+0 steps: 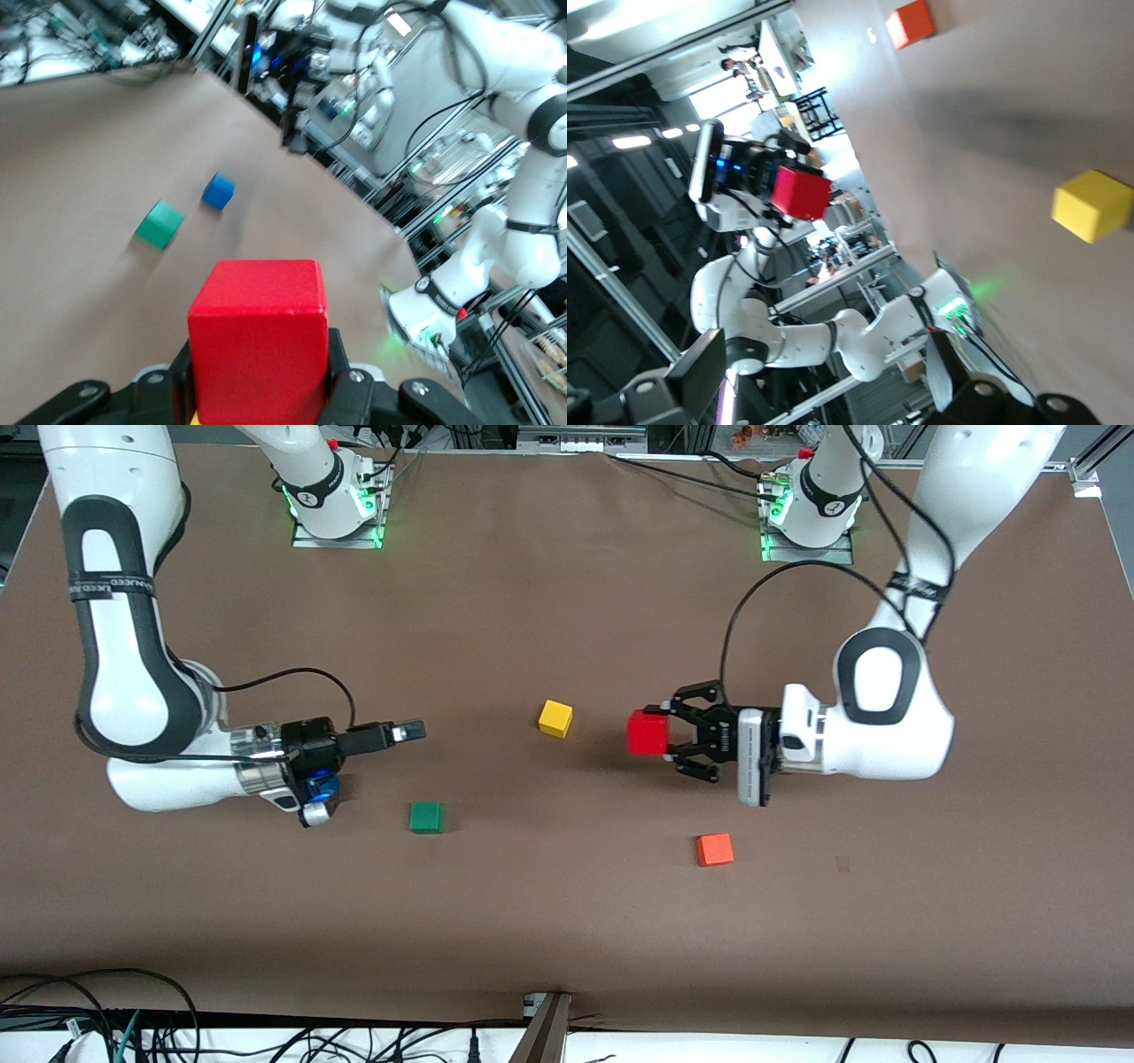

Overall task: Pass red block to right arm, stack on blue
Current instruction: 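Bring the red cube to the right gripper and close the right gripper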

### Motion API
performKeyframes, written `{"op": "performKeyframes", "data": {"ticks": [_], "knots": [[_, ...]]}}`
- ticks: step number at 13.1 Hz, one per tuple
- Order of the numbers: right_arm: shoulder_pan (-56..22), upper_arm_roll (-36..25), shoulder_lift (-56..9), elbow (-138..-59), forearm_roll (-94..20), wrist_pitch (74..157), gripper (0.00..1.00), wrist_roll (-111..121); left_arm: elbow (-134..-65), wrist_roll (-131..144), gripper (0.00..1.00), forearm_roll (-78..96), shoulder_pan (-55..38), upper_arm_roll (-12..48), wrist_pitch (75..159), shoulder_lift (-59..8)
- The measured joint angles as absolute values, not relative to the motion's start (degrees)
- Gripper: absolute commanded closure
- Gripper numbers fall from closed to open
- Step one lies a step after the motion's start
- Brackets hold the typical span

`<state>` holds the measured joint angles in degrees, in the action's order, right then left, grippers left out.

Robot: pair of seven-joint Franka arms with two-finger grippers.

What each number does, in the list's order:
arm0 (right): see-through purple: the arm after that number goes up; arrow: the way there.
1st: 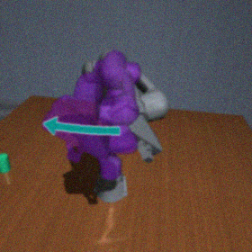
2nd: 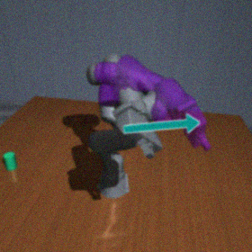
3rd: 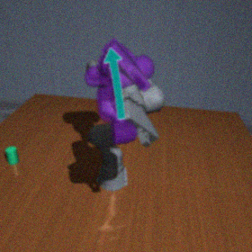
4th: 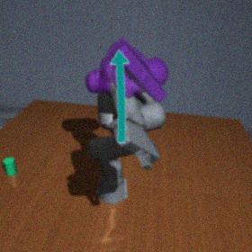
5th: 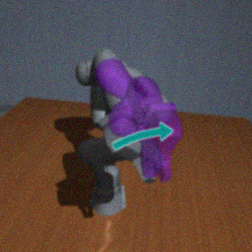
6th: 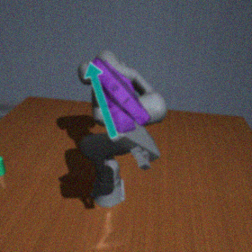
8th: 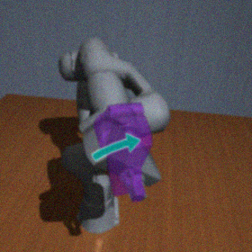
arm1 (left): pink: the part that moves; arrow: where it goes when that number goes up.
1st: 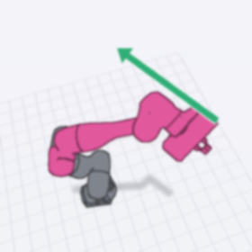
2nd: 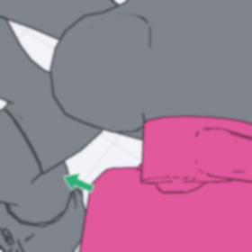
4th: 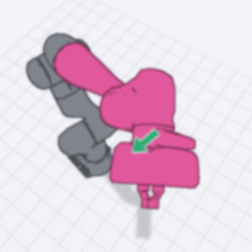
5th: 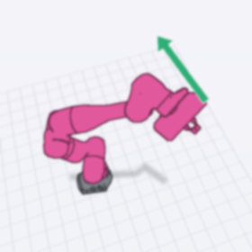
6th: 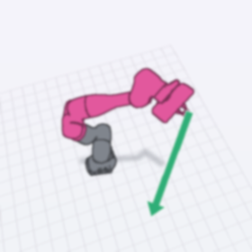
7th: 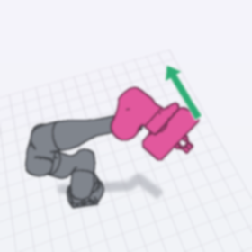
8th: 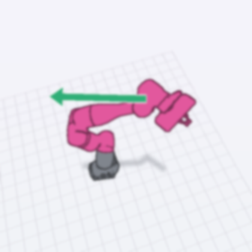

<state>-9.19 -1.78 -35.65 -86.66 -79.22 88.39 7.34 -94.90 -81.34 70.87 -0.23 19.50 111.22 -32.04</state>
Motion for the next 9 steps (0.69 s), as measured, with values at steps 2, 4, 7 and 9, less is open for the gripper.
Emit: {"op": "performKeyframes", "data": {"ticks": [2, 4, 7, 9], "knots": [[-11.9, -1.7, -36.2, -86.9, -83.1, 91.5, 0.0, 7.3, -94.8, -90.3, 1.0, 79.8, -3.5, 19.8, 115.0, -33.9], [-14.0, -1.7, -36.5, -87.4, -85.7, 94.1, 0.0, 7.3, -94.7, -96.4, 1.0, 86.8, -6.6, 19.8, 118.4, -34.6], [-16.2, -1.7, -36.5, -88.5, -88.2, 96.6, 0.0, 7.4, -93.8, -104.6, 1.0, 93.1, -9.3, 19.8, 122.1, -35.9], [-17.0, -1.7, -36.5, -88.7, -88.9, 97.1, 0.0, 7.4, -93.0, -106.6, 1.0, 94.8, -10.4, 19.9, 122.7, -36.4]]}}
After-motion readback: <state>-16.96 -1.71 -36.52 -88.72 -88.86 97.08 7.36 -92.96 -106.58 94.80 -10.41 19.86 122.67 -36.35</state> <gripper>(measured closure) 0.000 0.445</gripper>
